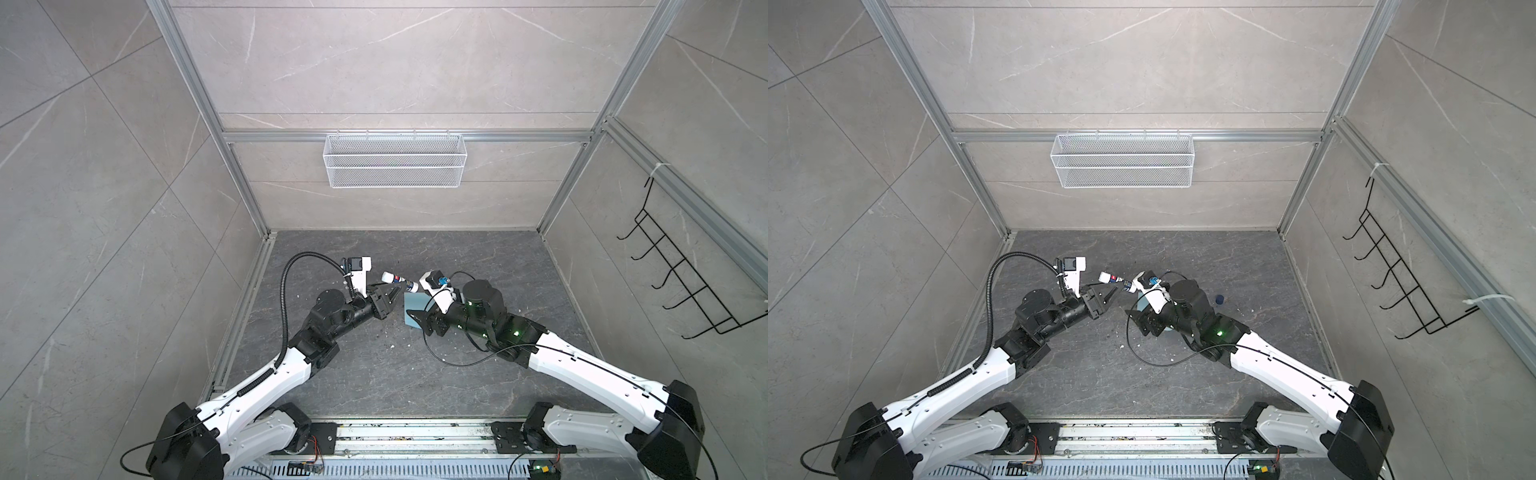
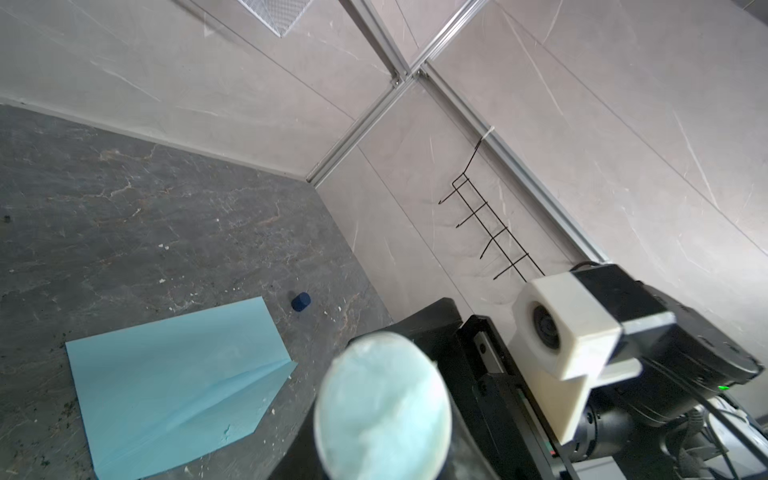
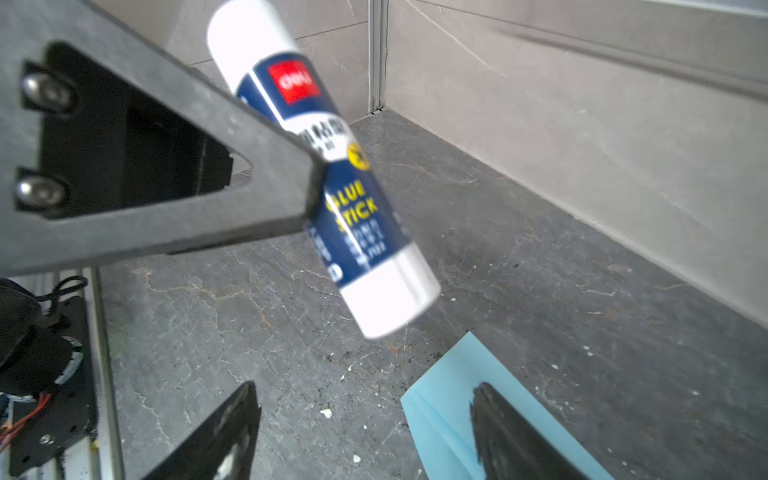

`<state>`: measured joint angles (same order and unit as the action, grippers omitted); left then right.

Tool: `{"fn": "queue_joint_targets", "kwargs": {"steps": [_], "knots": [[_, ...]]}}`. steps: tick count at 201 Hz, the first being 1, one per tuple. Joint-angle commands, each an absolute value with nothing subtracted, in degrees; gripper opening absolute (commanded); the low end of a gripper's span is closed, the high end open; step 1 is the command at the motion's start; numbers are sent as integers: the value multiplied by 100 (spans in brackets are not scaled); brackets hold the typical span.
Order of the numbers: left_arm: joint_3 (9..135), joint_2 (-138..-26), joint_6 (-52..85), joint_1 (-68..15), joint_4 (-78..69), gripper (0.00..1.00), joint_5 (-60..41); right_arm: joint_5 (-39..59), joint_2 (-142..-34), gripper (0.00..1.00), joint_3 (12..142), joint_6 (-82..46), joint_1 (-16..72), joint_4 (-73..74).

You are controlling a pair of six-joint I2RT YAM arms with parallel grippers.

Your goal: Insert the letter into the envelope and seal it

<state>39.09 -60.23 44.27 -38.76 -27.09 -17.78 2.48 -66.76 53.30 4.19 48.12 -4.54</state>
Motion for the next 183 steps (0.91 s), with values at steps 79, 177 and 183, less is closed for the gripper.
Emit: {"fn": "queue_joint_targets", "kwargs": {"steps": [79, 177, 183], "knots": [[4582, -6308, 4029, -3898, -1824, 0, -2619, -1072, -6841, 68, 5775, 1166, 5335, -574], [4607, -6447, 4091, -3897, -1951, 0, -2687, -891, -6965, 24, 5695, 927, 5402, -442], [4597, -6451, 4101, -3894, -1992, 0, -2689, -868, -6959, 21, 5668, 865, 5397, -394]]}}
